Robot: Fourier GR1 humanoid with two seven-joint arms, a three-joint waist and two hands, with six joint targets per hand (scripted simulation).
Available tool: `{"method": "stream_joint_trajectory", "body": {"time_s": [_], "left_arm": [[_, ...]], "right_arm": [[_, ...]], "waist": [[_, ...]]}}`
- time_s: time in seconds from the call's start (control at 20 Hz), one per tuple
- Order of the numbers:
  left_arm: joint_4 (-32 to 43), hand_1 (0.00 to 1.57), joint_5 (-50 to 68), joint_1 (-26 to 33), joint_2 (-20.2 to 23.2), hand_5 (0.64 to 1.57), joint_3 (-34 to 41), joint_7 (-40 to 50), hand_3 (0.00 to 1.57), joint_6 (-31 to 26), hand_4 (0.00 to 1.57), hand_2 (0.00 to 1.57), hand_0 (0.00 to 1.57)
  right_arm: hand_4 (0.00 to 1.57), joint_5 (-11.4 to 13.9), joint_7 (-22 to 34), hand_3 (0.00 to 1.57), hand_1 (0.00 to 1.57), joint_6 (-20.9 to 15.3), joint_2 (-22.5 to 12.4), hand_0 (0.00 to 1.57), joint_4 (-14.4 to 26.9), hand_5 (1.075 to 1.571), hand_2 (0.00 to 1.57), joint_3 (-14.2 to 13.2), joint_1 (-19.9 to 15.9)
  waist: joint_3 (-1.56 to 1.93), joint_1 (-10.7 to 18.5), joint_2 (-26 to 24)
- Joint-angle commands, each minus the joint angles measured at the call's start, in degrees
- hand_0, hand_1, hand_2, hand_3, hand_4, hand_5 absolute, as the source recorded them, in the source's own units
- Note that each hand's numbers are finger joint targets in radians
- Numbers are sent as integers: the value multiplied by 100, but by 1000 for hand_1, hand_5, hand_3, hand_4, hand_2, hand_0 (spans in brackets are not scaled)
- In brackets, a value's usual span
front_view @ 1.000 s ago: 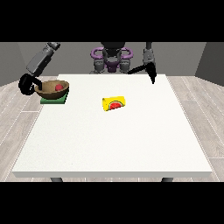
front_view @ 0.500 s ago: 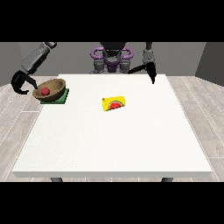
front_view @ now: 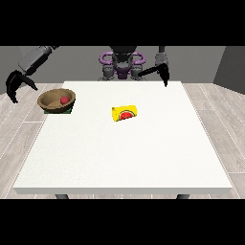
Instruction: Pick the cup and pour the ball into the bowl, then pick the bowl and place it on the pad
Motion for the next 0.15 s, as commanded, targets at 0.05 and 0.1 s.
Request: {"method": "stream_joint_trajectory", "body": {"time_s": [0.05,0.1], "left_arm": [[381,0,-2,-97,-22,1569,117,16,0,56,0,0,0],[306,0,-41,258,-152,1569,-44,-147,0,104,0,0,0]], "right_arm": [[0,-171,736,257,0,772,-642,0,-72,1501,269,-88,-351],[0,-337,655,288,0,988,-610,0,-51,1503,189,-223,-354]], "waist": [[-7,-163,-302],[-6,-142,-484]]}}
